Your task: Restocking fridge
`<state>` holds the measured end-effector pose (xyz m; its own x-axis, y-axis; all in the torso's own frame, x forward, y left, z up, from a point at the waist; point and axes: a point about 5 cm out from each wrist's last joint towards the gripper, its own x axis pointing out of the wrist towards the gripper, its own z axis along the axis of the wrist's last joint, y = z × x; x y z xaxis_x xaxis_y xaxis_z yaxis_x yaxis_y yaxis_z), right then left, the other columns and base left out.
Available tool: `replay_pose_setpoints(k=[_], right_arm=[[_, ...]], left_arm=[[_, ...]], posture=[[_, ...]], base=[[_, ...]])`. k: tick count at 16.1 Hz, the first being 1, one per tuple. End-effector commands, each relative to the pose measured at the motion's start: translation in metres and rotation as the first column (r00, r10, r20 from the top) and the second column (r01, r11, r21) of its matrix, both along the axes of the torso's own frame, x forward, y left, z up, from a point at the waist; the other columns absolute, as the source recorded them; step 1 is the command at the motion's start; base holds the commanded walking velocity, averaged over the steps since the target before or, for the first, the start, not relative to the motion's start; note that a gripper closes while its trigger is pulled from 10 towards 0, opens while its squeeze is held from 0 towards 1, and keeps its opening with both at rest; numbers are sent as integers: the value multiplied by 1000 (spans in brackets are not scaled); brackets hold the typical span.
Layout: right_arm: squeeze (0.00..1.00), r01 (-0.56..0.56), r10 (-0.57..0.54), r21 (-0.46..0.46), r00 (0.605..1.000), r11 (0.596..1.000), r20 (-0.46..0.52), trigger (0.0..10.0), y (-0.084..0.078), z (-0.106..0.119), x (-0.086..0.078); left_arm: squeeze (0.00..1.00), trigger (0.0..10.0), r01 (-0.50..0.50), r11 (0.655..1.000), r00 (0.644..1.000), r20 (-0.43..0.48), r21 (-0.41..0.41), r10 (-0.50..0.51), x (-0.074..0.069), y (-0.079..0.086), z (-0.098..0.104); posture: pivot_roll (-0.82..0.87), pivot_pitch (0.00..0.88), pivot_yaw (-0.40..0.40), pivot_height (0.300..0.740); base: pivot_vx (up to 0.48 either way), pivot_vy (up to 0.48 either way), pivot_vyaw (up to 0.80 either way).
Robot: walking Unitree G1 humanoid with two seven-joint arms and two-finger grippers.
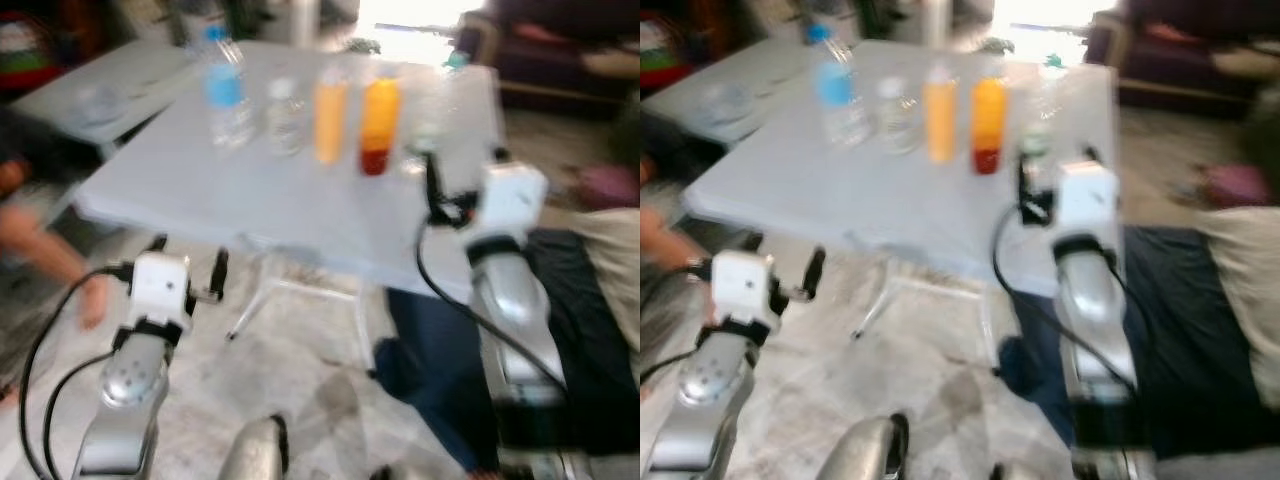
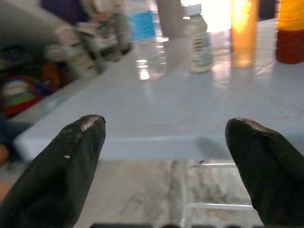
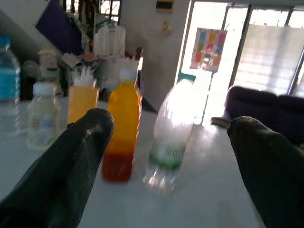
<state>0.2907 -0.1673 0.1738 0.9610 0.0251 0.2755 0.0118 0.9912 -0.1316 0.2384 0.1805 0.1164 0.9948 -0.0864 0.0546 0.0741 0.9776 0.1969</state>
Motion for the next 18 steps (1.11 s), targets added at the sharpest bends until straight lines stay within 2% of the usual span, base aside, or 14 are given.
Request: replay_pose_setpoints(k=[1, 3, 4, 5, 6, 8, 9, 11, 13, 18], right_arm=[[0, 51, -50, 13, 998, 999, -22, 10000, -3, -7, -15], [0, 105, -105, 7, 991, 994, -79, 10000, -9, -19, -32], [0, 120, -120, -2, 987, 993, -109, 10000, -13, -23, -36], [0, 105, -105, -12, 985, 994, -140, 10000, -13, -27, -38], [0, 61, -70, -60, 986, 996, -149, 10000, -12, -29, -42], [0, 30, -41, -70, 985, 997, -169, 10000, -13, -32, -51], [0, 38, -49, -70, 987, 997, -154, 10000, -12, -32, -52], [0, 124, -132, -74, 985, 990, -112, 10000, -6, -32, -51], [0, 108, -114, -62, 988, 992, -109, 10000, -3, -29, -50], [0, 119, -124, -61, 988, 991, -89, 10000, -11, -24, -44]], left_arm=[[0, 10000, -26, 1000, 1000, -10, -4, 26, -3, 6, -1], [0, 10000, -22, 1000, 1000, -17, -13, 22, 0, 5, -4], [0, 10000, -11, 999, 1000, -27, -51, 9, 4, 2, -6], [0, 10000, -16, 998, 999, -31, -61, 14, 8, 2, -7], [0, 10000, -26, 998, 999, -38, -61, 24, 12, 1, -9], [0, 10000, 27, 998, 999, -36, -60, -29, 13, -6, -11], [0, 10000, 29, 997, 999, -32, -69, -32, 12, -7, -11], [0, 10000, 14, 995, 1000, -22, -102, -16, 13, -8, -14], [0, 10000, 12, 992, 1000, -11, -122, -14, 17, -12, -14], [0, 10000, 38, 990, 999, -1, -132, -39, 19, -17, -15]], posture=[[94, 25, 45, 740], [59, 4, 57, 740], [38, 0, 70, 740], [18, 0, 88, 740], [8, 0, 94, 740], [-2, 0, 75, 740], [-3, 0, 70, 740], [-9, 0, 57, 740], [-17, 0, 52, 740], [-30, 0, 51, 740]], base=[[0, 0, 0], [0, 0, 0], [0, 0, 0], [0, 0, 0], [0, 0, 0], [0, 0, 0], [0, 0, 0], [315, 0, 0], [366, 0, 0], [421, 0, 0]])
